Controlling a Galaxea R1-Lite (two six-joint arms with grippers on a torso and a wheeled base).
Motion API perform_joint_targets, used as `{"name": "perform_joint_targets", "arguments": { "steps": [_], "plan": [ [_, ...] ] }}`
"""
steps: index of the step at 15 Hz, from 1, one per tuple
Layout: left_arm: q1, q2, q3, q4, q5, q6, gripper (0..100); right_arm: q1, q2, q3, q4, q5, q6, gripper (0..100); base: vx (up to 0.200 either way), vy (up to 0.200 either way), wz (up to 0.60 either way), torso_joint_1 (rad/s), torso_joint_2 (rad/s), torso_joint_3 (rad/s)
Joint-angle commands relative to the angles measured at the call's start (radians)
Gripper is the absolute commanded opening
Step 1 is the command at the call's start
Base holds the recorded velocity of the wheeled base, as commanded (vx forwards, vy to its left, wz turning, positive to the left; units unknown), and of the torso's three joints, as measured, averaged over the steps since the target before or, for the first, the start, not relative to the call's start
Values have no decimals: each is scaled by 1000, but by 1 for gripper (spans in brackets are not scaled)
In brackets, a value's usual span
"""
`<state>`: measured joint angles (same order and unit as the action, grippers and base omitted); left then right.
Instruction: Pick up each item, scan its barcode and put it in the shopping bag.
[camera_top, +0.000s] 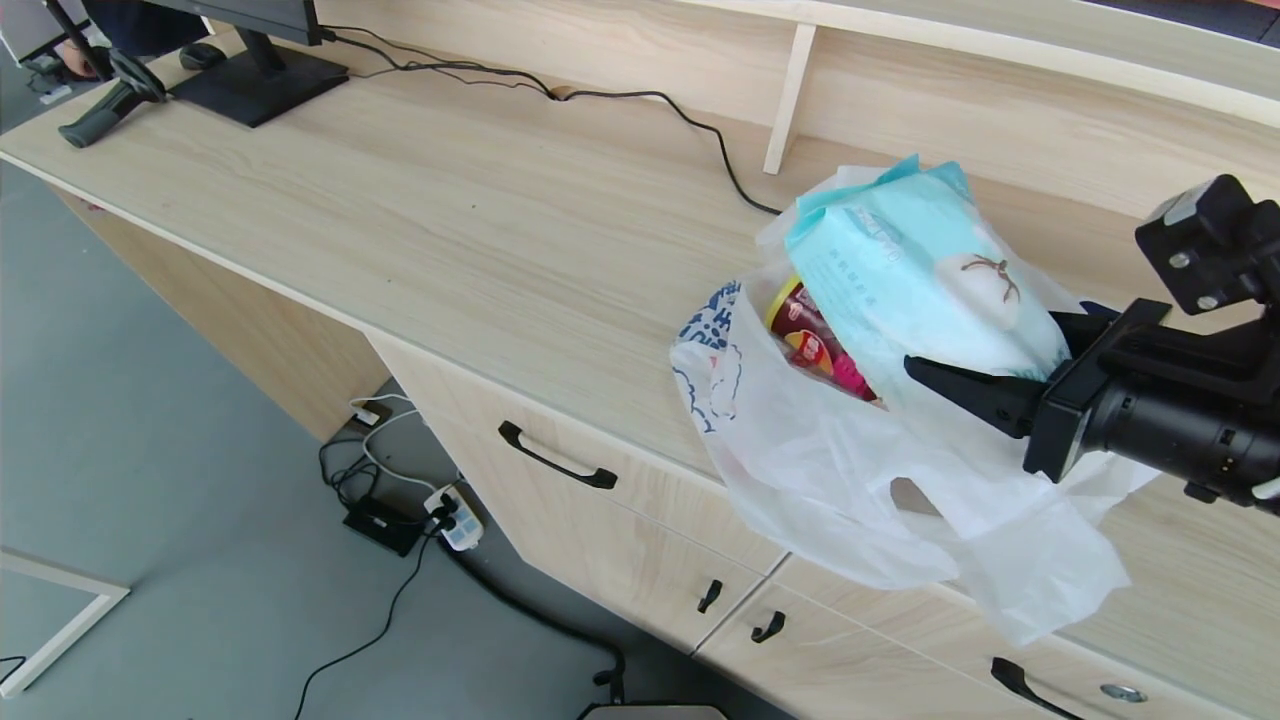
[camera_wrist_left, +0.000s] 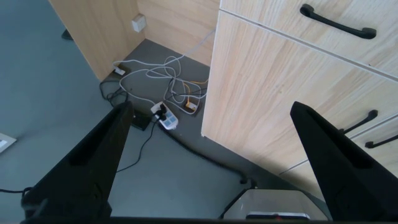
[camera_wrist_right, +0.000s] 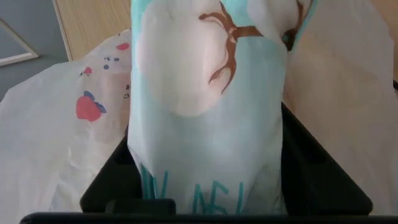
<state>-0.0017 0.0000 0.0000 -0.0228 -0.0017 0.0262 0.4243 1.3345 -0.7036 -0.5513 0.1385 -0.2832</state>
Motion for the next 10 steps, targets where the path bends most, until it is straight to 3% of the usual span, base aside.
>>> {"name": "perform_joint_targets", "arguments": {
  "steps": [1,7,10],
  "plan": [
    [0,2,0,0,0,0,100,1,6,1,-1,0,1,100,0,0,0,0,0,0],
    [-1,0,0,0,0,0,100,4,12,-40,-1,1,1,100,0,0,0,0,0,0],
    [0,2,0,1,0,1,100,62,14,-88,-1,0,-4,100,0,0,0,0,0,0]
  ]
}}
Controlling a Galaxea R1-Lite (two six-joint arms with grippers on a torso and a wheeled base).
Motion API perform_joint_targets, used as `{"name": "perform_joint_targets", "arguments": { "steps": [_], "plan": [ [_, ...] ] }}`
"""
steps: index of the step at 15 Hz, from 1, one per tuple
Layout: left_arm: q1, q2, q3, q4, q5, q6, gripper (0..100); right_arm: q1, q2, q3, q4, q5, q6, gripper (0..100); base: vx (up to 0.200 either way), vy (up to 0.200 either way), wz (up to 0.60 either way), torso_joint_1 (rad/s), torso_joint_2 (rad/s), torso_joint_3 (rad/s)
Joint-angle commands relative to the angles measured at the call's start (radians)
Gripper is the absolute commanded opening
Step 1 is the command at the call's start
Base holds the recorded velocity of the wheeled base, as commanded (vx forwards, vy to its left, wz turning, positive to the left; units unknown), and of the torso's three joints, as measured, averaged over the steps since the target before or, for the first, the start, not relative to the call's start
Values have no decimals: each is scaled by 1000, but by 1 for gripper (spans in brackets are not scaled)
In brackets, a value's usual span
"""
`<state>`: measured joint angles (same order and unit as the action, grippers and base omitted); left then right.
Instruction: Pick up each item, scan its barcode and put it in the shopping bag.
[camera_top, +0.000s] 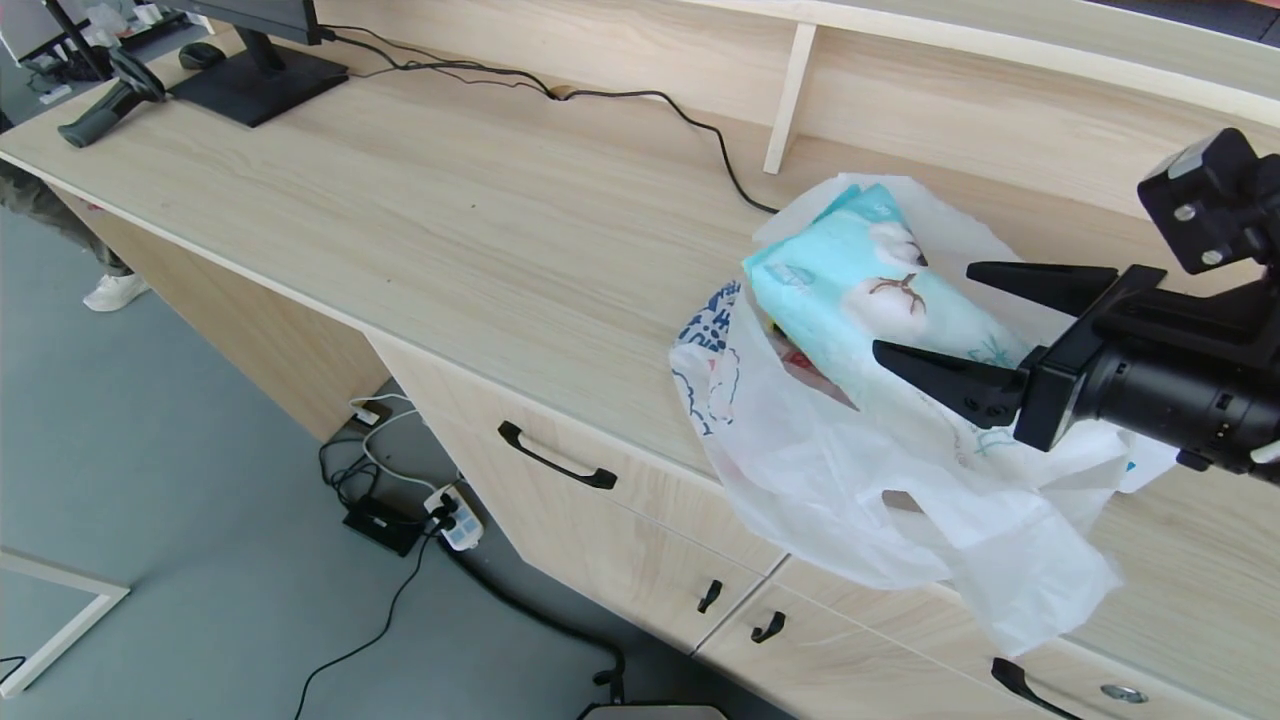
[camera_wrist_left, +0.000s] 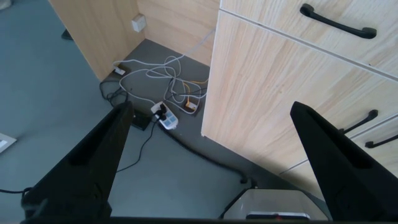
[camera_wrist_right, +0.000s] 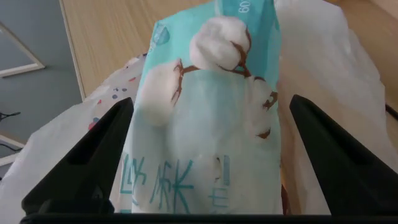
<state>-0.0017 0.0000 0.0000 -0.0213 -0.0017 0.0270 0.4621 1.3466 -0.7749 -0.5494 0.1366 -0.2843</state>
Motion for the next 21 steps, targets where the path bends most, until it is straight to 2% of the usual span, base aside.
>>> {"name": "perform_joint_targets", "arguments": {
  "steps": [1,11,14,15,16,18,21],
  "plan": [
    [0,2,0,0,0,1,100,29,0,-17,-3,-2,-3,100,0,0,0,0,0,0],
    [0,2,0,0,0,-1,100,35,-3,-32,-4,-2,0,100,0,0,0,0,0,0],
    [-1,2,0,0,0,-1,100,116,-66,-15,-24,1,16,100,0,0,0,0,0,0],
    [0,0,0,0,0,-1,100,176,-133,39,-24,-11,46,100,0,0,0,0,0,0],
    [0,2,0,0,0,-1,100,179,-188,106,-24,-46,66,100,0,0,0,0,0,0],
    [0,0,0,0,0,-1,100,179,-350,325,-23,-100,160,100,0,0,0,0,0,0],
    [-1,0,0,0,0,1,100,181,-537,565,-18,-101,185,100,0,0,0,0,0,0]
  ]
}}
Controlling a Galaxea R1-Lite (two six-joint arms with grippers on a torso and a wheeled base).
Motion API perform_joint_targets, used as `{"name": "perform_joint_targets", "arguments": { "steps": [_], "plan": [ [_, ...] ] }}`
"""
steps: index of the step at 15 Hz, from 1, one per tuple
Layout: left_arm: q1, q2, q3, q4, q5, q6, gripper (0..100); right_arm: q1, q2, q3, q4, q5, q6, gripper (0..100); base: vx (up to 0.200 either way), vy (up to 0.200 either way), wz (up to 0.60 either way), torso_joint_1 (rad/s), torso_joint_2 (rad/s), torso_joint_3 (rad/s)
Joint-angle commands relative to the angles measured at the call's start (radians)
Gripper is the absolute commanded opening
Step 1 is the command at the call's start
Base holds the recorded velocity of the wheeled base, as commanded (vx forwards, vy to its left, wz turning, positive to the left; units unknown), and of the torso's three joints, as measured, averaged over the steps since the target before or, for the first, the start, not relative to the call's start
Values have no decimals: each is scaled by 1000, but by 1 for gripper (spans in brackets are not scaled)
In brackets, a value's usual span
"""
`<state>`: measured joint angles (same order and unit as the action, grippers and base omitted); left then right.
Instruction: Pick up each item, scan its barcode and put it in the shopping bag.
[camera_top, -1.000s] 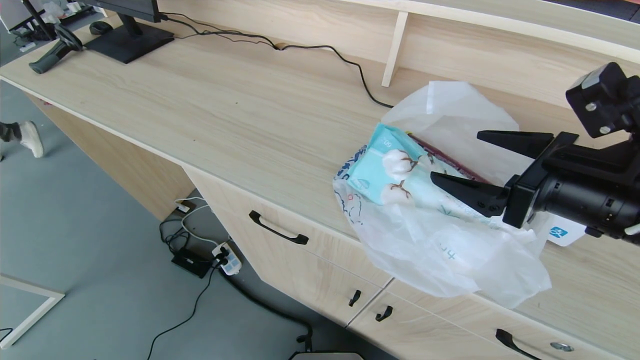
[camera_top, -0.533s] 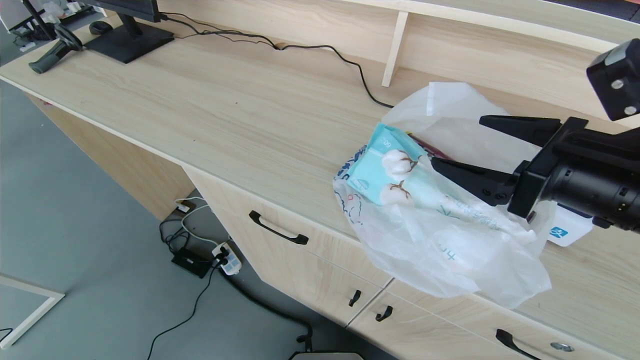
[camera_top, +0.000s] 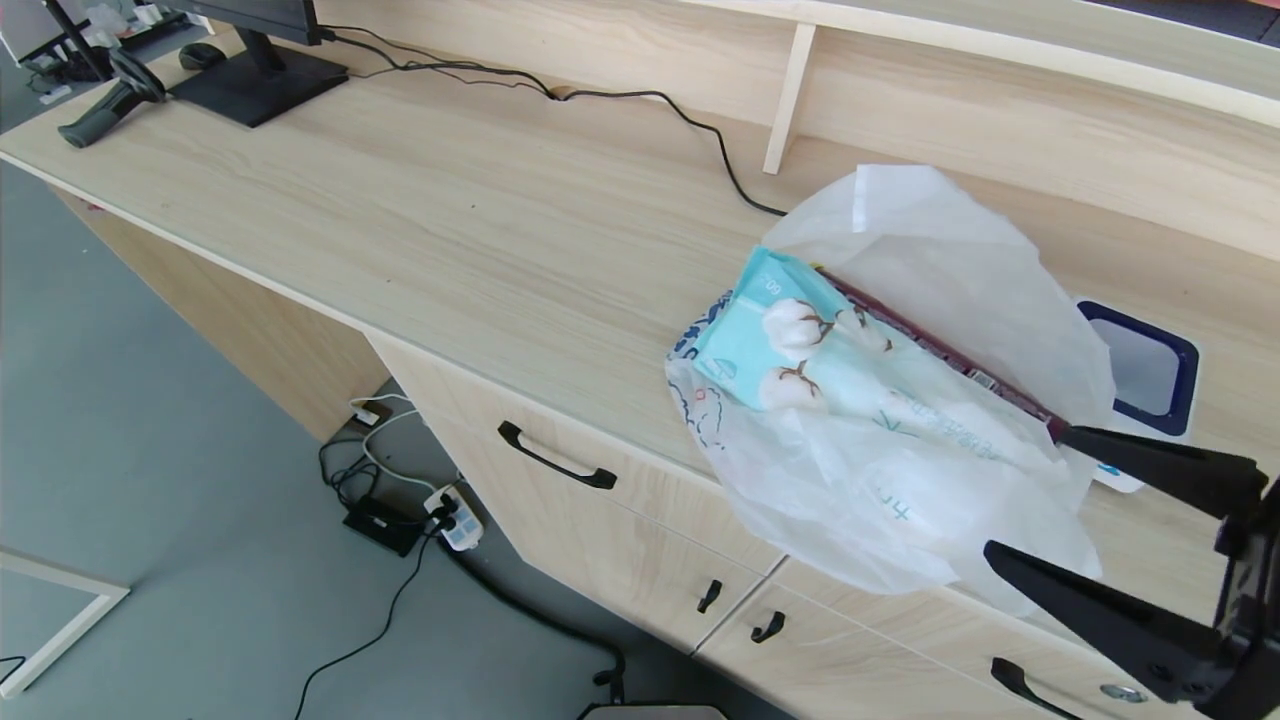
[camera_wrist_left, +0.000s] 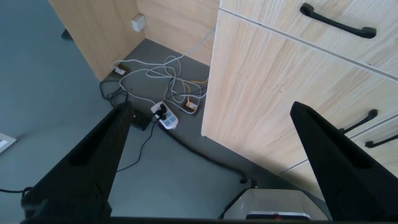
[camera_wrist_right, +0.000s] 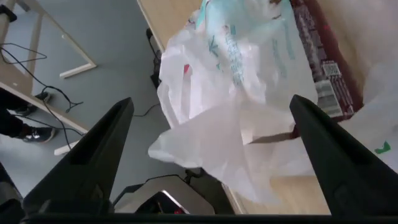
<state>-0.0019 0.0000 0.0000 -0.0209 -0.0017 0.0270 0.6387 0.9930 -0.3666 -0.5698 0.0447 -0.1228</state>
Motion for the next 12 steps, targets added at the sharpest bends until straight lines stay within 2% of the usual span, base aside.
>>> {"name": "perform_joint_targets", "arguments": {
  "steps": [1,5,7,8,10,11,12],
  "plan": [
    [-1,2,0,-1,0,1,100,4,-203,196,4,-8,25,100,0,0,0,0,0,0],
    [0,0,0,-1,0,-1,100,18,-194,337,2,-3,34,100,0,0,0,0,0,0],
    [-1,2,0,-1,0,1,100,41,-232,364,71,-3,38,100,0,0,0,0,0,0],
    [-1,2,0,-1,0,1,100,47,-263,364,133,-3,57,100,0,0,0,0,0,0],
    [-1,0,0,-1,0,1,100,49,-382,364,347,-3,61,100,0,0,0,0,0,0],
    [0,0,0,-1,0,1,100,45,-502,365,507,-2,60,100,0,0,0,0,0,0],
    [0,2,0,-1,0,1,100,45,-563,360,530,1,77,100,0,0,0,0,0,0]
  ]
}}
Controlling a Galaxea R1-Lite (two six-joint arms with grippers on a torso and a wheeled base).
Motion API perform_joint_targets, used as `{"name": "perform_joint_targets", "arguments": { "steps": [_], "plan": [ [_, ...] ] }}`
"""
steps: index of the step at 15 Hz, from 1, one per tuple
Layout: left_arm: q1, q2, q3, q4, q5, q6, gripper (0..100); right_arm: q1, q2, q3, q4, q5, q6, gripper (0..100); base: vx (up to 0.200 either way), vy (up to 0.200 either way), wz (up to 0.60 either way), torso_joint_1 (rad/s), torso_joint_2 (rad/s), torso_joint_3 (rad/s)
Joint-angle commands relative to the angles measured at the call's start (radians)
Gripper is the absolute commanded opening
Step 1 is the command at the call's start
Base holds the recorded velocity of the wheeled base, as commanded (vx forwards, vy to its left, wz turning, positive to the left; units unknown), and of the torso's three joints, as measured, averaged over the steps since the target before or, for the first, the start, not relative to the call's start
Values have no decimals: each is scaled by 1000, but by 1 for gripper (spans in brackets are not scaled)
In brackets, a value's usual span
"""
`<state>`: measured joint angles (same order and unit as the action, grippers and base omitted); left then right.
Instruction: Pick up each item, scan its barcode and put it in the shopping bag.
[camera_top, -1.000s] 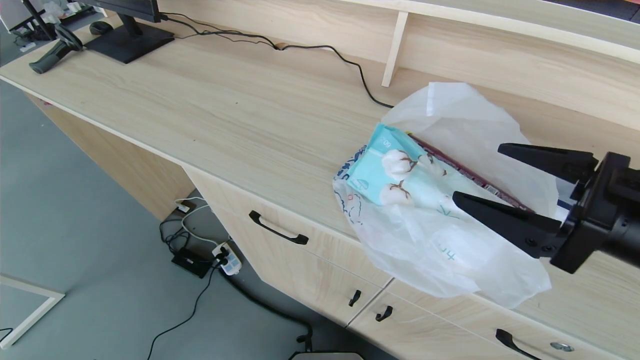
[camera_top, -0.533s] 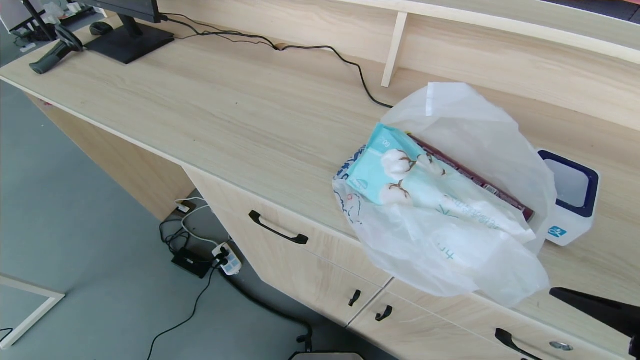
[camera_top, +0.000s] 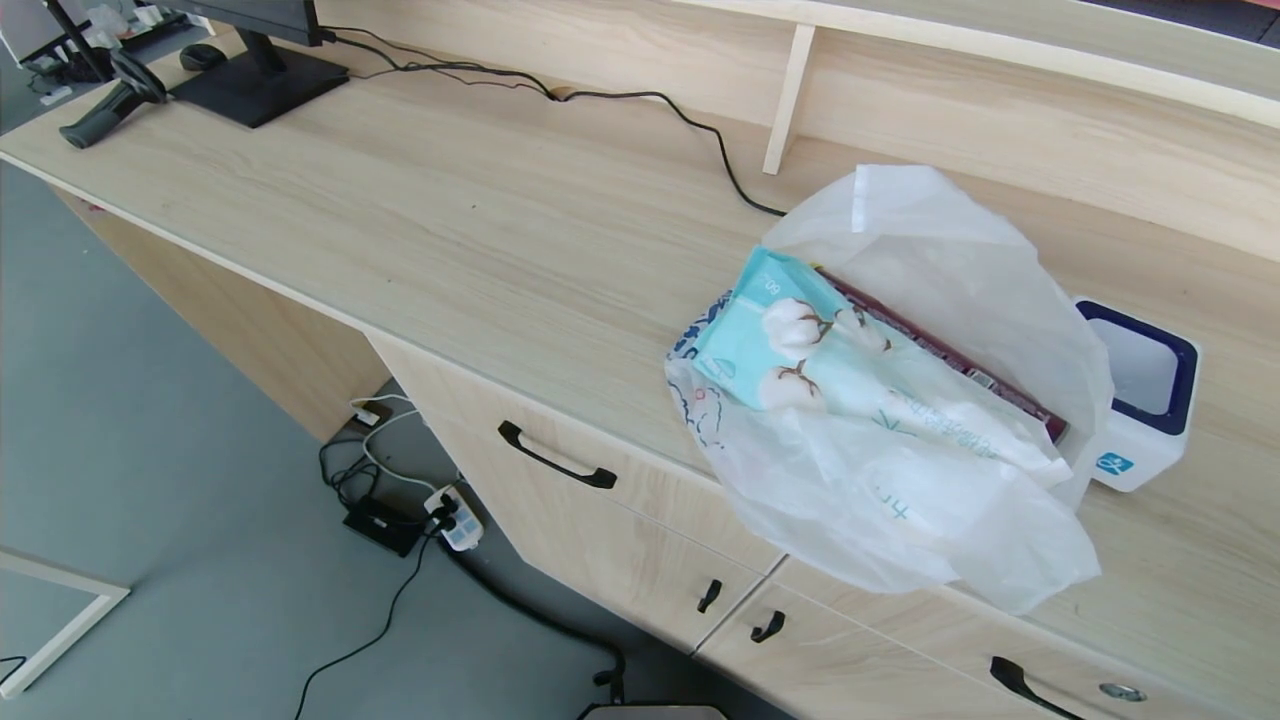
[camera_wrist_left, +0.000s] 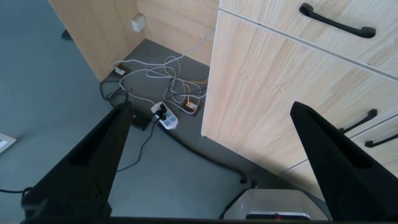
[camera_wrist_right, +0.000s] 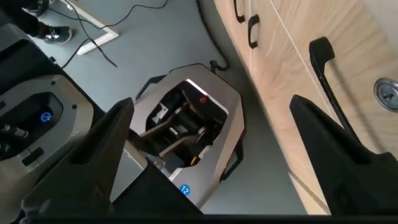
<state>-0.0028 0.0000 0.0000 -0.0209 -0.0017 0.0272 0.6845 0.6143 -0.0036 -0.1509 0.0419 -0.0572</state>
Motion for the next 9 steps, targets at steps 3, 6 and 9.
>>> {"name": "perform_joint_targets", "arguments": {
  "steps": [3,6,9],
  "plan": [
    [0,0,0,-1,0,0,100,-3,-220,-1,105,4,16,100,0,0,0,0,0,0],
    [1,0,0,-1,0,0,100,-164,-148,-1,105,3,17,100,0,0,0,0,0,0],
    [0,2,0,-1,0,0,100,-341,-168,-1,105,3,8,100,0,0,0,0,0,0]
  ]
}}
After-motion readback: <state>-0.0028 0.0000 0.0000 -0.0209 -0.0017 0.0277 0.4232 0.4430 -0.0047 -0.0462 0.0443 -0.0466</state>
